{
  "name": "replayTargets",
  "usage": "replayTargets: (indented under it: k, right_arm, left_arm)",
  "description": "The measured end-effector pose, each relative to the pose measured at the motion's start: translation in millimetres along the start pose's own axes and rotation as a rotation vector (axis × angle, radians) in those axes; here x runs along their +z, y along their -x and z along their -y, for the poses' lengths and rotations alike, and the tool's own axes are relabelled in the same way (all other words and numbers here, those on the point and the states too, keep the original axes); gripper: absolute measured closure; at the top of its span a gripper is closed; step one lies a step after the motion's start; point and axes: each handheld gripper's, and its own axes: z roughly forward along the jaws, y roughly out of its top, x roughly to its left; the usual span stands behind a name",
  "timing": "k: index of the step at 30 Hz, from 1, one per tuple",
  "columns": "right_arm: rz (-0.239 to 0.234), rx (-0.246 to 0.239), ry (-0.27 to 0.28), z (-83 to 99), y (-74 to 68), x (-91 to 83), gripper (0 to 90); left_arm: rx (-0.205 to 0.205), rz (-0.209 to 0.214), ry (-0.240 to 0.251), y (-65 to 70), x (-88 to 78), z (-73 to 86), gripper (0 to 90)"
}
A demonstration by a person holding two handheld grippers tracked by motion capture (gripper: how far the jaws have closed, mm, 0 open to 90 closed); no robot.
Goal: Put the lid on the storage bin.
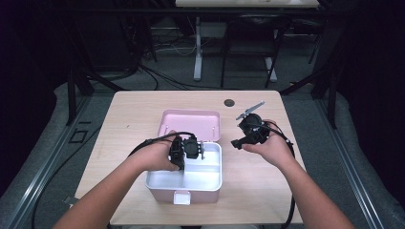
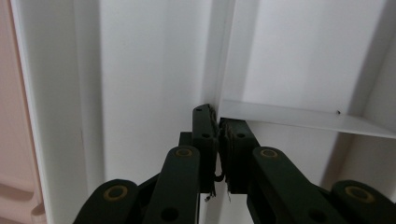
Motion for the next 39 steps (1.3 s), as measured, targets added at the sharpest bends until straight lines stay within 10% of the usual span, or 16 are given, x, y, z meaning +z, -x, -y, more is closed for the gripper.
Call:
replayTargets:
  k: [6,39]
  right_arm:
    - [0.063,0.011,-0.003,-17.7,4.5,-0.7,39.4]
    - [0.015,0.229,0.013,-73.3,14.3,45.1,56.6]
  left_arm:
    - [0.001,0.0,0.0,0.0,0.1,-0.1,85.1]
    - [0.013,-0.004,-0.001,0.8,0.2,-0.2,85.5]
